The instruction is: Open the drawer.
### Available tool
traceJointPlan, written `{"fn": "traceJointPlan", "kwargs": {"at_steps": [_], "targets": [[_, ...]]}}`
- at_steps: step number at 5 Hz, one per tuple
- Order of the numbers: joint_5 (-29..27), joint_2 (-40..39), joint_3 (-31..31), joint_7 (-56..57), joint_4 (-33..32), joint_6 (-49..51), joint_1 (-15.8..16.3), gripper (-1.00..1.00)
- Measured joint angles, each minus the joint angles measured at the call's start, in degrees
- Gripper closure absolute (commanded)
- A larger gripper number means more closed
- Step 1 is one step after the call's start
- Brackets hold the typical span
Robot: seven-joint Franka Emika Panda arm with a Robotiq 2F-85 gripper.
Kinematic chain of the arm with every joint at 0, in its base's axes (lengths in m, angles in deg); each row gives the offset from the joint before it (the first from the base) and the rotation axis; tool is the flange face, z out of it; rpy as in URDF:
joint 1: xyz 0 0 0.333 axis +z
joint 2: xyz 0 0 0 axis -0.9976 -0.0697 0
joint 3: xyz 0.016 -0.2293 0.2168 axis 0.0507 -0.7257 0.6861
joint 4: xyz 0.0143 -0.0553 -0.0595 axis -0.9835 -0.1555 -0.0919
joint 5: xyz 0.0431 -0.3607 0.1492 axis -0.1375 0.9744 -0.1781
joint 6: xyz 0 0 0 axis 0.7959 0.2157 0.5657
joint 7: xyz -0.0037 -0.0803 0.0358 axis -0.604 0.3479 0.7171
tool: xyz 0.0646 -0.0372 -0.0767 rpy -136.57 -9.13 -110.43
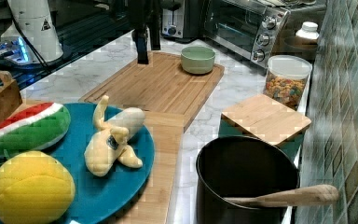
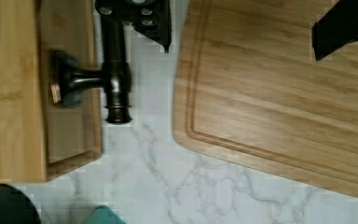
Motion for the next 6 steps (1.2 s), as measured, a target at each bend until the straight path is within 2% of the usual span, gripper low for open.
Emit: {"fn": "traceJointPlan", "kwargs": {"at_steps": [1, 3, 5, 6], "targets": [[1.5, 0.4, -2.3, 4.3, -1.8, -3.9, -1.6, -1.00], [3.0, -2.2, -5.7, 4.7, -2.1, -10.2, -4.4, -1.00], [2.2, -3.9, -5.4, 11.4, -4.3, -10.8, -5.0, -1.00], [5.1, -4.4, -5.4, 9.3, -4.8, -13.5, -4.5, -1.00]]}}
